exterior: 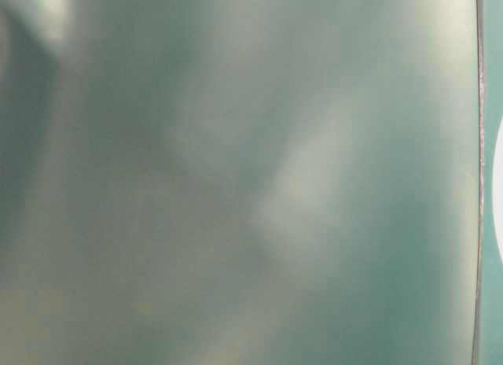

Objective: Scoop the yellow hexagonal prism block from the bowl with a spoon using the right arm.
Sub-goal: 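Move the right gripper toward the red spoon handle on the rest, then close the right gripper on the red spoon handle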

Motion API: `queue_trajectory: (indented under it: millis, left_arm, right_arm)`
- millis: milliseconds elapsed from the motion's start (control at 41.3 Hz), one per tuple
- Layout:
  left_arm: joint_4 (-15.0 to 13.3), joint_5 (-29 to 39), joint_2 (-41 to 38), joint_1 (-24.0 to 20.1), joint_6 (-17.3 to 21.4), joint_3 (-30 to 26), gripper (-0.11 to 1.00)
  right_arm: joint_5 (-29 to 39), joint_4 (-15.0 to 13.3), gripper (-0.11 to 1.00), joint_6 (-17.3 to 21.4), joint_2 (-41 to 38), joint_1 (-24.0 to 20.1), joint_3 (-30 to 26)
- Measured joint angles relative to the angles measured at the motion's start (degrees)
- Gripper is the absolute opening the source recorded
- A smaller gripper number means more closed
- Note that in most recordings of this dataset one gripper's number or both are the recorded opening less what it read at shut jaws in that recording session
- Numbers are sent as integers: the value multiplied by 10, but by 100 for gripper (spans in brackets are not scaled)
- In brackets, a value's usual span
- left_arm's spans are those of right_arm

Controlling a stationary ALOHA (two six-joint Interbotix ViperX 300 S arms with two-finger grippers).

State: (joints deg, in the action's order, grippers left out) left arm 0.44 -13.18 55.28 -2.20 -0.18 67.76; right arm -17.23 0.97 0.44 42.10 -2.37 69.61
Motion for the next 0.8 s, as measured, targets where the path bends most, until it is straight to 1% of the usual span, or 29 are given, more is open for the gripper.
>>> queue_trajectory:
  millis: [73,218,412,533,630,800]
  left_arm:
    - [0,0,0,1,0,0,1]
    - [0,0,0,0,0,0,0]
    - [2,1,-1,1,0,0,1]
    - [2,1,-1,0,0,0,1]
    - [2,1,-1,0,0,0,1]
    - [2,0,-2,0,2,0,1]
  right_arm:
    - [-22,4,56,0,-25,-10,9]
    - [-92,16,56,0,-83,-31,30]
    - [-192,46,56,1,-161,-70,57]
    - [-257,72,56,1,-204,-103,72]
    - [-298,101,56,2,-242,-127,82]
    - [-345,139,56,2,-301,-157,85]
